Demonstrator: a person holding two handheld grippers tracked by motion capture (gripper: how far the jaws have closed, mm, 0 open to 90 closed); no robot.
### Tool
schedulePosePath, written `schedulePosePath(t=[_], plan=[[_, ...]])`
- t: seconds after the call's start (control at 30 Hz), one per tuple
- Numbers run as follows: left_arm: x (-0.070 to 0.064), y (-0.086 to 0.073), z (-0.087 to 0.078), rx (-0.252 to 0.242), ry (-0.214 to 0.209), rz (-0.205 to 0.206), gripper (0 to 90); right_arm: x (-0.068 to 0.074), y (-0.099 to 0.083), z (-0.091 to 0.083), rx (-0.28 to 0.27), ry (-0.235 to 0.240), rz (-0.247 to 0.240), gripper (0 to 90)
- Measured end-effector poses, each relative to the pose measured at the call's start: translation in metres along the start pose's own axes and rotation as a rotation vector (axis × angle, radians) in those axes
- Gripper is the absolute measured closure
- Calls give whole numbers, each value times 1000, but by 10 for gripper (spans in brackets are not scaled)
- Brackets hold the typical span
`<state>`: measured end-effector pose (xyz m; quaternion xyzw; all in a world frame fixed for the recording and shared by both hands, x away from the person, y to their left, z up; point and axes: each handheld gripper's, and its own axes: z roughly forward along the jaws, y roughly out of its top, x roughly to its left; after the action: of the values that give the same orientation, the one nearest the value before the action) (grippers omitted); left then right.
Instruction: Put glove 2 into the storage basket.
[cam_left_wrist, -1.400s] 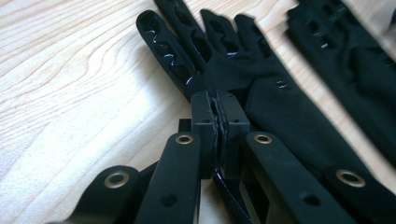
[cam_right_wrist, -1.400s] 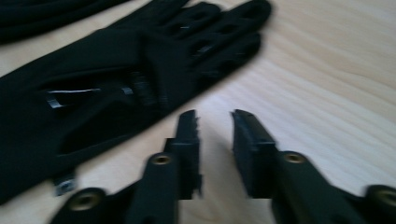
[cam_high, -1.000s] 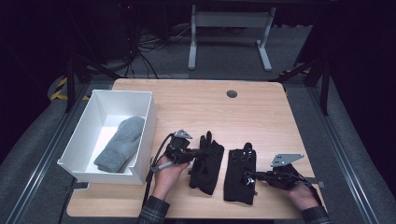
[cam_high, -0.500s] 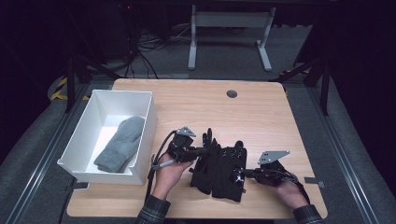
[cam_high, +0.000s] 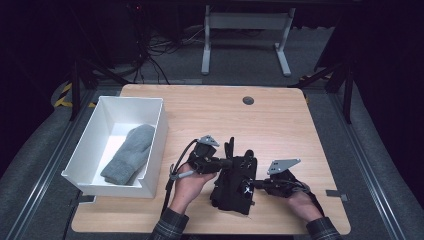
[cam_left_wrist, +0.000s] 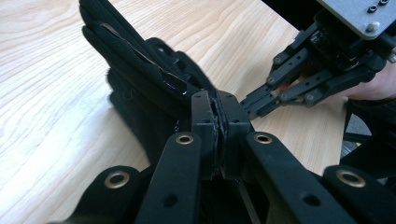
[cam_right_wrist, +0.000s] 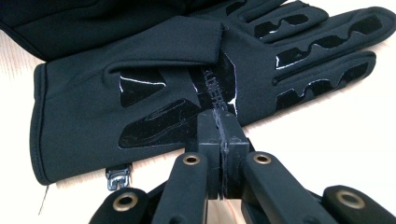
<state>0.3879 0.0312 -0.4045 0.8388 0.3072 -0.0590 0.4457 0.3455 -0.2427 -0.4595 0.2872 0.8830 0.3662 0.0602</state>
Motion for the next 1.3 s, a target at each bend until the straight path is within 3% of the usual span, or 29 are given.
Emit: schedulePosePath(t=[0.8, 0.97, 1.13, 1.2, 1.3], plan=[[1, -7, 43, 75, -13, -17, 872, 12, 25, 27, -19, 30, -35, 900], [0, -7, 44, 64, -26, -10, 811, 12, 26, 25, -30, 24, -42, 893], [-6, -6, 39, 58, -35, 16, 791, 5, 22, 10, -61, -14, -23, 734], [-7, -6, 38, 62, -36, 20, 895, 1, 18, 2, -79, -41, -9, 657], [-9, -8, 42, 86, -46, 26, 899, -7, 12, -8, -97, -74, 18, 547]])
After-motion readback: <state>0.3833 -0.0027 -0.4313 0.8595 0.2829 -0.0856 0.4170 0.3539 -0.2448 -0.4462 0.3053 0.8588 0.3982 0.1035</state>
